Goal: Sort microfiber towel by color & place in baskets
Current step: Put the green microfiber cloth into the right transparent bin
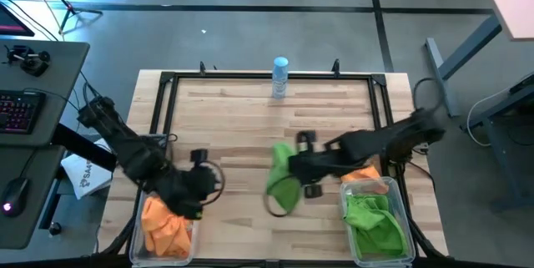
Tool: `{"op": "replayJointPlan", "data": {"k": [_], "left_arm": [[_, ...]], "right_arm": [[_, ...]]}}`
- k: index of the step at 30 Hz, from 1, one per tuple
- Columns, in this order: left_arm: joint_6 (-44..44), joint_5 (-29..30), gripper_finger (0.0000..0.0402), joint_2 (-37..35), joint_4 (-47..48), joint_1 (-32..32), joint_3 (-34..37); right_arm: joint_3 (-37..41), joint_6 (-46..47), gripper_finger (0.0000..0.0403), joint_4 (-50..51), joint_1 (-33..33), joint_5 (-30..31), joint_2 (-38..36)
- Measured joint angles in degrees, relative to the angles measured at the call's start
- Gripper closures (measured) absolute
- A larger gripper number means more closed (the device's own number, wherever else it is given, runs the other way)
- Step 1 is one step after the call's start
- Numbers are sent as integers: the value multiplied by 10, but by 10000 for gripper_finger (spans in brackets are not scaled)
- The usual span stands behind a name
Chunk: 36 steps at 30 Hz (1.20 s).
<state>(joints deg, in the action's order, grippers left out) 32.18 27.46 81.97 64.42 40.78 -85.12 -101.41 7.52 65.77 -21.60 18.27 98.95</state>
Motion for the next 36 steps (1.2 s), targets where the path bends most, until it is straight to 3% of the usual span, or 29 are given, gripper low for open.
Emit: {"op": "replayJointPlan", "data": {"k": [5,10,16,22,31,36], "left_arm": [[-83,3,328,7,-56,-67,0],[-113,3,328,22,-83,-119,0],[-150,-12,328,53,-119,-165,1],[-149,-36,328,88,-155,-198,1],[-149,-40,328,125,-220,-215,1],[-149,-44,328,130,-244,-215,1]], "right_arm": [[0,76,401,69,-46,34,-91],[0,239,402,150,-113,41,-158],[0,393,402,242,-232,15,-174],[4,514,403,241,-348,-26,-170],[181,590,403,237,-436,-127,-170],[286,565,403,143,-433,-126,-169]]}}
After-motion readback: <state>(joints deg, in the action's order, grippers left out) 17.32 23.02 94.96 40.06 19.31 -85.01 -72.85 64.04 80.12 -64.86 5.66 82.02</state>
